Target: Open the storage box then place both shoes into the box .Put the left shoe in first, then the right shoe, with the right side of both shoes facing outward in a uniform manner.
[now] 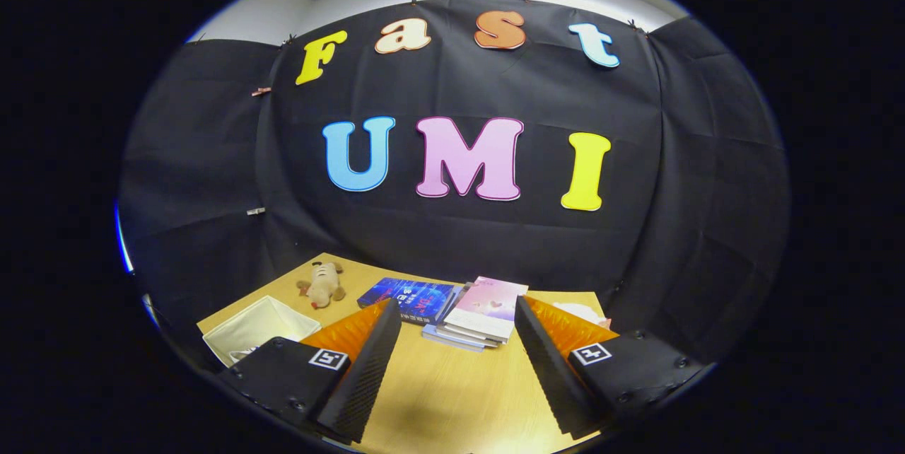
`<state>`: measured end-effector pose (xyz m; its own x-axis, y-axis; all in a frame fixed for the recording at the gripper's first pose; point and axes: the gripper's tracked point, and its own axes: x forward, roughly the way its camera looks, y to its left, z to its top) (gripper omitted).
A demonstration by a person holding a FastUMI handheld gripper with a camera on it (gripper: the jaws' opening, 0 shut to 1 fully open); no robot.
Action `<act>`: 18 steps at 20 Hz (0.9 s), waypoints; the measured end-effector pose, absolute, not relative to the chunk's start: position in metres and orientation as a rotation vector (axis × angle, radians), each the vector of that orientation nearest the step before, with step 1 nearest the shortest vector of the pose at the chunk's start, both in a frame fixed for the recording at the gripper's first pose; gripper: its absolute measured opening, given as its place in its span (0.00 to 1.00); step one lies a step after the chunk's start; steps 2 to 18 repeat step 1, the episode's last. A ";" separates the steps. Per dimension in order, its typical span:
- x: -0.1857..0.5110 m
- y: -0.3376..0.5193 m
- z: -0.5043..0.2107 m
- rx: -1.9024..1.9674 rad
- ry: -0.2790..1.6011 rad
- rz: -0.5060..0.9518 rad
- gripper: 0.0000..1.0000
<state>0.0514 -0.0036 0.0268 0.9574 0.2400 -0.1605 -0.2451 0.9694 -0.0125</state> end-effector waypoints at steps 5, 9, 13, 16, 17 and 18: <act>0.052 0.001 0.027 -0.037 0.158 0.238 0.98; 0.052 0.001 0.027 -0.037 0.158 0.238 0.98; 0.052 0.001 0.027 -0.037 0.158 0.238 0.98; 0.052 0.001 0.027 -0.037 0.158 0.238 0.98; 0.052 0.001 0.027 -0.037 0.158 0.238 0.98; 0.052 0.001 0.027 -0.037 0.158 0.238 0.98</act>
